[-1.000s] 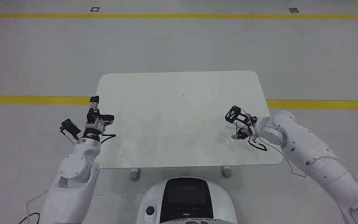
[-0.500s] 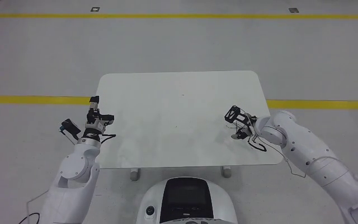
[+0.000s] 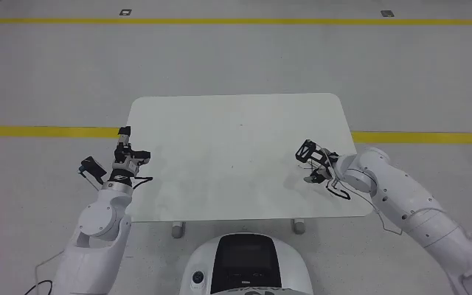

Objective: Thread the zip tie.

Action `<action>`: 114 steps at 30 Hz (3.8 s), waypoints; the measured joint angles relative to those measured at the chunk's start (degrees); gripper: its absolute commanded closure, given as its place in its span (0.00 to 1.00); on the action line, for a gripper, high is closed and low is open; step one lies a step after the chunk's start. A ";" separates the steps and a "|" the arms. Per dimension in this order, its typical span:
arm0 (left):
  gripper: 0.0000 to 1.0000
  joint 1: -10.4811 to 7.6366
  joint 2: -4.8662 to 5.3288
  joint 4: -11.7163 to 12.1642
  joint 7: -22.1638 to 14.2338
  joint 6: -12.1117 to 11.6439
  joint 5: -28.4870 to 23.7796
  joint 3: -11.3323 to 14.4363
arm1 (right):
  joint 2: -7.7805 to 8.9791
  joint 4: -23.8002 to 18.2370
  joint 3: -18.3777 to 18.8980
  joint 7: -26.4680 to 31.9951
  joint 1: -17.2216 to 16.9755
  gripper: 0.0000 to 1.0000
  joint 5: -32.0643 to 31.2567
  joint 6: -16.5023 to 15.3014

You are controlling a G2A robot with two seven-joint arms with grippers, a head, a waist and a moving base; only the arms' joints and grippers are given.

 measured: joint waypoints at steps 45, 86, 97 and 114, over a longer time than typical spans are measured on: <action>0.00 0.00 0.00 0.00 0.00 0.00 0.00 0.00 | 3.40 6.57 -33.08 -16.28 24.01 0.00 2.41 0.03; 0.00 0.00 0.00 0.00 0.00 0.00 0.00 0.00 | 2.50 4.93 -33.08 -11.57 25.50 0.00 1.63 0.03; 0.00 0.00 0.00 0.00 0.00 0.00 0.00 0.00 | 1.37 4.09 -33.08 -2.72 25.86 0.00 7.63 0.03; 0.00 0.00 0.00 0.00 0.00 0.00 0.00 0.00 | 2.04 7.37 -32.32 -9.21 24.44 0.00 10.71 0.03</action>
